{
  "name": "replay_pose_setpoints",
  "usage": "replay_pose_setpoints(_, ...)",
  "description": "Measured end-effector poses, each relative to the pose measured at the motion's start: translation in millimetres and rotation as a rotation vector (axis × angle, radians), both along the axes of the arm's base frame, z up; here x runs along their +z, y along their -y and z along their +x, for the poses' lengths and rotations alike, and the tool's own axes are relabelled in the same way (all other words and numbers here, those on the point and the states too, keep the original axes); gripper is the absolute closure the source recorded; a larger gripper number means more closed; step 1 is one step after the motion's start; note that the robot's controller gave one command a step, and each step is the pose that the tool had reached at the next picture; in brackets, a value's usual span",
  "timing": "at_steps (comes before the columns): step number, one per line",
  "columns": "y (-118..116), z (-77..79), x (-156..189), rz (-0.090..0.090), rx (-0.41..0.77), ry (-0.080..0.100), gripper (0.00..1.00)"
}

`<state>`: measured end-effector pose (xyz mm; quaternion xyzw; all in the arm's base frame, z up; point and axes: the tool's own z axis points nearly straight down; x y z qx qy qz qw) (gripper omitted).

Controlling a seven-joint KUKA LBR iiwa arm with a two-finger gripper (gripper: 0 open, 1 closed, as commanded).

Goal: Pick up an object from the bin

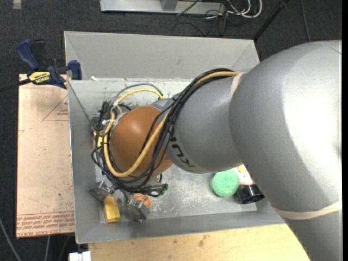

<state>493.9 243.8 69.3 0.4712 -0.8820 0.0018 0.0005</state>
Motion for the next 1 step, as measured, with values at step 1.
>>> replay_pose_setpoints(1,-7.2,-14.4,0.4,0.005,0.231,-0.002,1.0)
